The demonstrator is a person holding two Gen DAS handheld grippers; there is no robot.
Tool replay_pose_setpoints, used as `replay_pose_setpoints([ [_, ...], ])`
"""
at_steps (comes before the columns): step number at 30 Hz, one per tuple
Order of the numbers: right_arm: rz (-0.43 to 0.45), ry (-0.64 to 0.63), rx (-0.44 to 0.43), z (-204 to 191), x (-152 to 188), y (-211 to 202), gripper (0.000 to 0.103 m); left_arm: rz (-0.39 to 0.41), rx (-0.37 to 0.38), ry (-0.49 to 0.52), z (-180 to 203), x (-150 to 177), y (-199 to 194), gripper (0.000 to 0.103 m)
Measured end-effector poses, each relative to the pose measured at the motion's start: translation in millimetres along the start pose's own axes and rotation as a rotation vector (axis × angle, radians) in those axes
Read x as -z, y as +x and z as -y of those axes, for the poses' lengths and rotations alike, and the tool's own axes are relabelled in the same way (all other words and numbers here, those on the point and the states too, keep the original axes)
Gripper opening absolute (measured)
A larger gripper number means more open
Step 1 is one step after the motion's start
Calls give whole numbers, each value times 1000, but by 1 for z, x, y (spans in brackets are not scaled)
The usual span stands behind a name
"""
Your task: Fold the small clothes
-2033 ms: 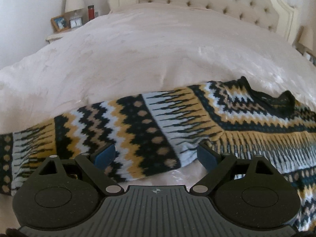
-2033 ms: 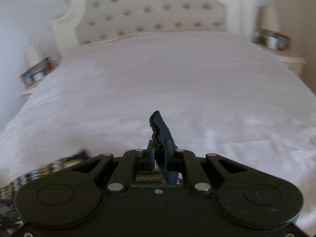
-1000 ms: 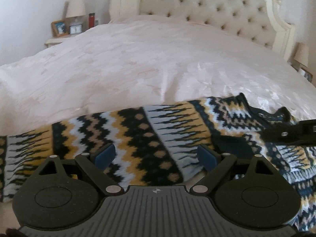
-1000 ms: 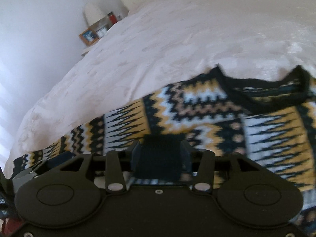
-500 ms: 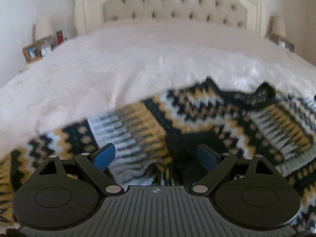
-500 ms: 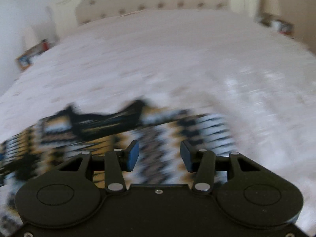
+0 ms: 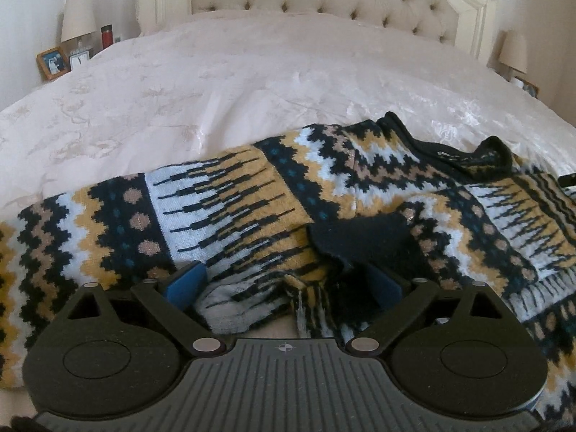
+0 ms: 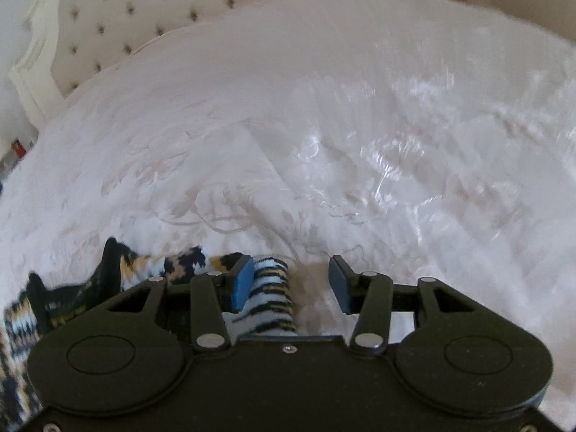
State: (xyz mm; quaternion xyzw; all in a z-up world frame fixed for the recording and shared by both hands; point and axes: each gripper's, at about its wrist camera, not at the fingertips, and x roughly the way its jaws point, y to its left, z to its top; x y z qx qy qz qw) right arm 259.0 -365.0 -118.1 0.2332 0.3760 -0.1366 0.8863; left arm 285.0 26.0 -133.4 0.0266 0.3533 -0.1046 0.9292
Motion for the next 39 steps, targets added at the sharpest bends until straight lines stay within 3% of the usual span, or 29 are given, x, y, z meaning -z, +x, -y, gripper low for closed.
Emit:
replay_pose_setpoints([
  [6,-21,11,-86,-2,9,6,56,1,1,0,0,0,0,98],
  [8,-29,-10,-111,-6,13,6,47,1,1,-1,0,0,0,98],
  [9,-10,-39,-85,-11,15,2,21,1,1,-1,0,0,0,98],
  [15,270,-297,86,-51,33,-48,16,-1,0,0,0,0,0,98],
  [16,277,-328,112,-55,34,-50,16,0,0,0,0,0,0,98],
  [20,115,-347,229,-49,32,-11,16,-1,0,1,0,0,0,98],
  [23,77,-370,271,-47,36,8,21,1,1,-2,0,0,0,98],
  [26,116,-375,289,-50,35,1,51,11,8,-10,-1,0,0,100],
  [28,161,-362,273,-46,39,-16,80,16,9,-15,0,0,1,102],
  [32,248,-327,211,-52,44,-46,84,30,7,-21,0,2,1,102],
  [39,199,-281,24,-70,78,-94,97,44,24,-37,-3,3,0,102],
])
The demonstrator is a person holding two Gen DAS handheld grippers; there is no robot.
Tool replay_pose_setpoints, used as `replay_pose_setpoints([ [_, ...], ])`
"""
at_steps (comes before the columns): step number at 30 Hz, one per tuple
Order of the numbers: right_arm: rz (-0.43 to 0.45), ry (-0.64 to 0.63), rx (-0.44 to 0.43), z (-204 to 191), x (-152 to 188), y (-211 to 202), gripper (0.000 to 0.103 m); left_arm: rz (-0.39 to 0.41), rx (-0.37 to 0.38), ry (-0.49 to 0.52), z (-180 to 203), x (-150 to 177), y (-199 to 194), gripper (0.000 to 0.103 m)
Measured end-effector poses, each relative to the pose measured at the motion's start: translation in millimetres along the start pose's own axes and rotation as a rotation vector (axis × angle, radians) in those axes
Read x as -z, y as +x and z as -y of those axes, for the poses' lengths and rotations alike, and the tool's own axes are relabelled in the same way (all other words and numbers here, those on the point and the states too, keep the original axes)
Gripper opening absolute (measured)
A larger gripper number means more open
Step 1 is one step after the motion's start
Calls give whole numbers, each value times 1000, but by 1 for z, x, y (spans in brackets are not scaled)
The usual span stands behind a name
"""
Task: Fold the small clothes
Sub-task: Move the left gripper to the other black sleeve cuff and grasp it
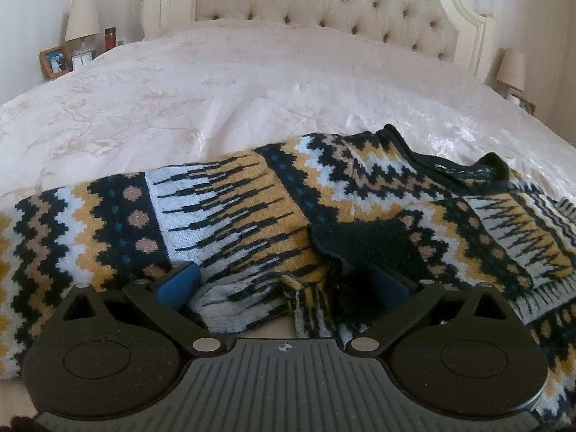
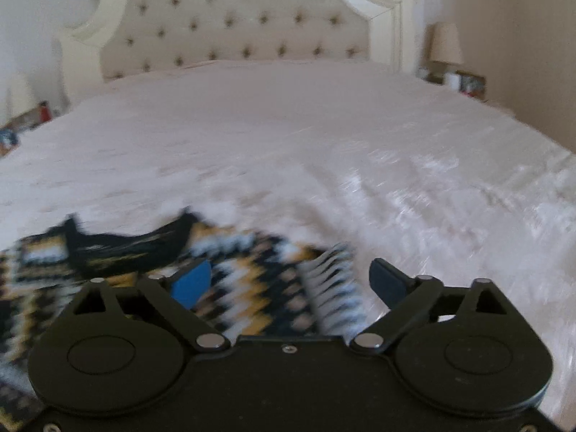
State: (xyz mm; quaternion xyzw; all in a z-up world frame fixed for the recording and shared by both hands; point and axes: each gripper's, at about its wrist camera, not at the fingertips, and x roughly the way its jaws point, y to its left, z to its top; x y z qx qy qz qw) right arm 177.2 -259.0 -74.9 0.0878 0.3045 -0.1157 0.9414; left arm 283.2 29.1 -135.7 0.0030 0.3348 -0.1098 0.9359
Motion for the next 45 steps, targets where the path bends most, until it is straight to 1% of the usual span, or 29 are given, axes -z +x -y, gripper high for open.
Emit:
replay_pose_setpoints([
  [3,-52,41,-59,-10,15,-10,97,0,25,-6,-4,0,-4,102],
  [6,-75,71,-106,-19,32,-26,97,-4,46,-18,-8,-1,-11,101],
  [8,-84,79,-126,-28,43,-38,97,1,32,-50,-15,0,-23,101],
  [10,-91,77,-154,-36,52,-47,97,19,-9,-99,-23,3,-39,101],
  [13,-85,51,-175,-49,64,-61,98,21,-71,-146,-37,4,-61,101],
  [17,-52,-62,-183,-73,81,-76,100,15,-170,-194,-63,6,-94,101],
  [21,-44,-152,-209,-94,99,-88,100,10,-241,-244,-91,10,-126,100],
  [25,-45,-179,-259,-106,116,-98,100,24,-316,-277,-120,16,-161,100],
  [28,-52,-180,-312,-110,124,-103,100,32,-379,-276,-138,20,-182,101],
  [31,-52,-178,-350,-113,132,-106,101,30,-437,-289,-154,26,-197,101],
  [33,-49,-172,-356,-114,135,-107,102,36,-453,-322,-164,31,-203,101],
  [35,-52,-164,-369,-114,138,-106,103,44,-458,-384,-174,34,-207,101],
  [37,-61,-162,-377,-115,140,-106,103,48,-466,-420,-180,35,-210,100],
  [39,-76,-159,-383,-115,143,-105,103,50,-508,-418,-180,32,-211,100],
  [41,-83,-155,-385,-115,146,-104,103,47,-543,-391,-180,29,-211,100],
  [43,-83,-160,-380,-117,149,-103,103,37,-556,-366,-181,27,-210,100],
  [45,-93,-176,-372,-122,150,-101,103,16,-554,-373,-188,26,-205,100],
])
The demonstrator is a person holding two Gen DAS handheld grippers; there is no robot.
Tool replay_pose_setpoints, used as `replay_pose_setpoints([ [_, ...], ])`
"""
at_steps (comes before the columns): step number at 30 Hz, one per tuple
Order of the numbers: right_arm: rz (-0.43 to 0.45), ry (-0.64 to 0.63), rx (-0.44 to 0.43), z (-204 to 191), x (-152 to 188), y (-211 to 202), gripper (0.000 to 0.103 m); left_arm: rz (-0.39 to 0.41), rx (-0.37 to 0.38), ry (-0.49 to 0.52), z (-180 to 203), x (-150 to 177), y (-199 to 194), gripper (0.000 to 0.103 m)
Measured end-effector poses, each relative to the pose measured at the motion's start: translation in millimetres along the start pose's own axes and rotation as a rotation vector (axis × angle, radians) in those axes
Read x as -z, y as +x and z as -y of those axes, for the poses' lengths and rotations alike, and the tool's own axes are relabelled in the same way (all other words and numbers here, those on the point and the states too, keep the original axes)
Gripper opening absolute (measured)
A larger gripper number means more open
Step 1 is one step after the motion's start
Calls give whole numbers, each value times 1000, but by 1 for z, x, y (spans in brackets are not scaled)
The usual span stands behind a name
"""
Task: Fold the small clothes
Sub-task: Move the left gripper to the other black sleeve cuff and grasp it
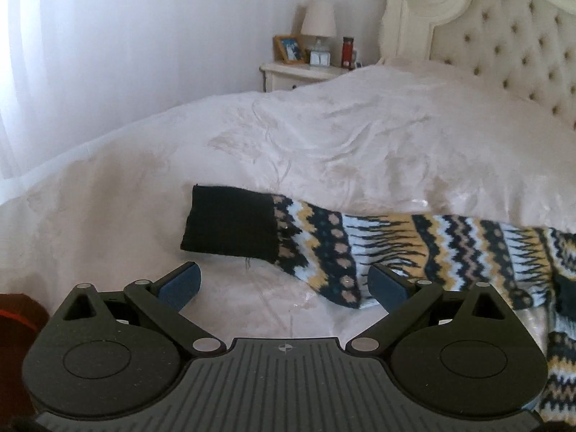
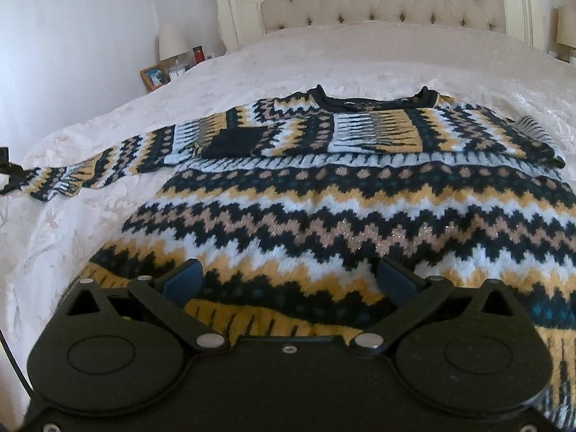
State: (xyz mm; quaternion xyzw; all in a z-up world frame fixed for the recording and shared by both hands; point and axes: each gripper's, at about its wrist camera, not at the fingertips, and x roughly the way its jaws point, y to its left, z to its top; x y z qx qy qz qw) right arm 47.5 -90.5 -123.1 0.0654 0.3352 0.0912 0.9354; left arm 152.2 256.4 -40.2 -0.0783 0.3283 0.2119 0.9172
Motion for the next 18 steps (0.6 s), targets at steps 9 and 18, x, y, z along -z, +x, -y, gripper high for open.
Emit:
replay_pose_setpoints([
  [9,99,18,-191,-18,-18,-25,103,-44,46,-192,-32,-4,31,100],
  [18,115,-4,-412,-34,-53,-29,103,-41,46,-217,-37,-13,45,94],
])
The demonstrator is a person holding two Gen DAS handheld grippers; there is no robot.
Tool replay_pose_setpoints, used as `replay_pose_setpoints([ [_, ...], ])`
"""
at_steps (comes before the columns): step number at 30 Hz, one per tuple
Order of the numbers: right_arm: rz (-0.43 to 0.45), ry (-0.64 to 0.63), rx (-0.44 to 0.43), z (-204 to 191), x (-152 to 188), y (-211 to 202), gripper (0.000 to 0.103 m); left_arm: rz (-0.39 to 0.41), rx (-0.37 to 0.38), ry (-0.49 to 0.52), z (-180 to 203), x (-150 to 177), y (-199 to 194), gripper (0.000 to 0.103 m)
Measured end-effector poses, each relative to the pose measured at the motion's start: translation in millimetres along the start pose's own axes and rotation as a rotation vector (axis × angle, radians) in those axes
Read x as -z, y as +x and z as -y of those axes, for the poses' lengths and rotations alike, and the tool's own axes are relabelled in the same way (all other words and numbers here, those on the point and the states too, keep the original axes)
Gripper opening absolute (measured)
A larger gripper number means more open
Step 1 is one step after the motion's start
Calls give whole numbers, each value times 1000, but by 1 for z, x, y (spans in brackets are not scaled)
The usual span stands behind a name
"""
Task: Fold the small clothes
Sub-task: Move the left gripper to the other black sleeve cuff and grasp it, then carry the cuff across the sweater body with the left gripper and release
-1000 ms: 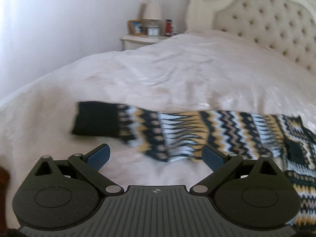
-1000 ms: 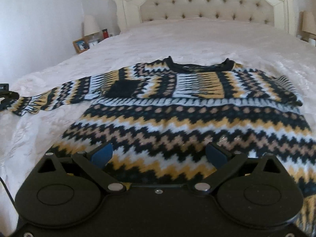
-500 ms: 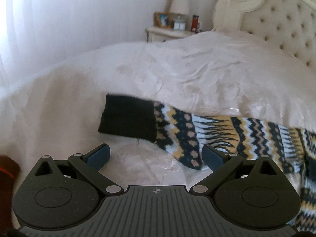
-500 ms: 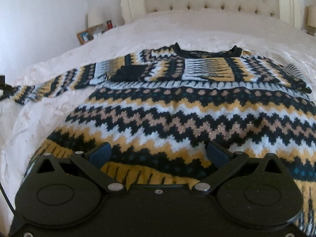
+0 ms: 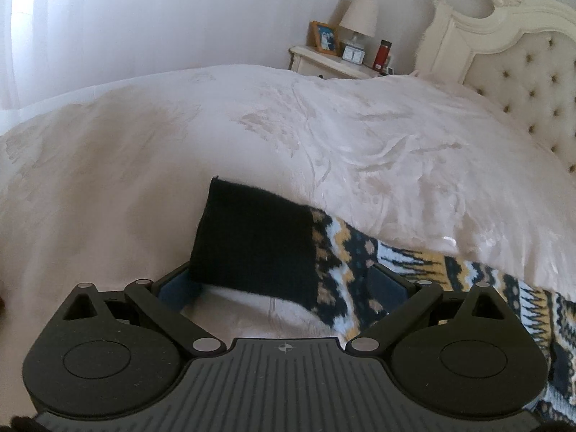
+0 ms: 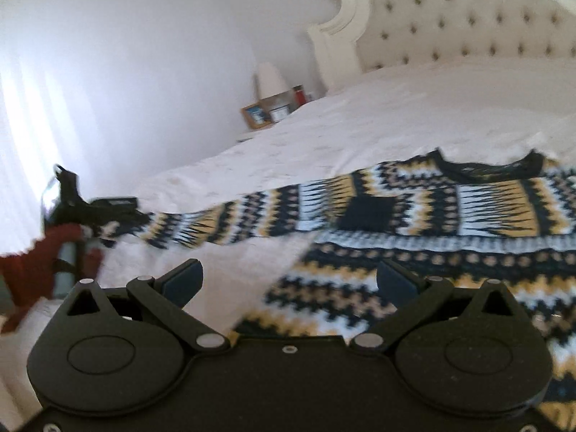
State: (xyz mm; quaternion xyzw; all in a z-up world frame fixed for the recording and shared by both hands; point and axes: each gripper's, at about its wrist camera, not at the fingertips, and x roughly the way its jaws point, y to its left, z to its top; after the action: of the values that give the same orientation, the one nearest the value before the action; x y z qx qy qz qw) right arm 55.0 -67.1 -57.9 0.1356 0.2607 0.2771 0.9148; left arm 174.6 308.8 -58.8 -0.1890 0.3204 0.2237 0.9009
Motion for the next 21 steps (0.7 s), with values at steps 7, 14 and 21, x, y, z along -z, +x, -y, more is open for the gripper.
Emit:
replay_pose_setpoints([
  [7,-117,212,-56,43,-28,16,103,25,-87,1,6,-8,1,35],
  [14,-81,337,44,94,-20,-3,103,19,15,-68,31,-19,-20,16],
  [21,-64,300,188,129,-29,-21,103,50,216,23,114,-36,-49,16],
])
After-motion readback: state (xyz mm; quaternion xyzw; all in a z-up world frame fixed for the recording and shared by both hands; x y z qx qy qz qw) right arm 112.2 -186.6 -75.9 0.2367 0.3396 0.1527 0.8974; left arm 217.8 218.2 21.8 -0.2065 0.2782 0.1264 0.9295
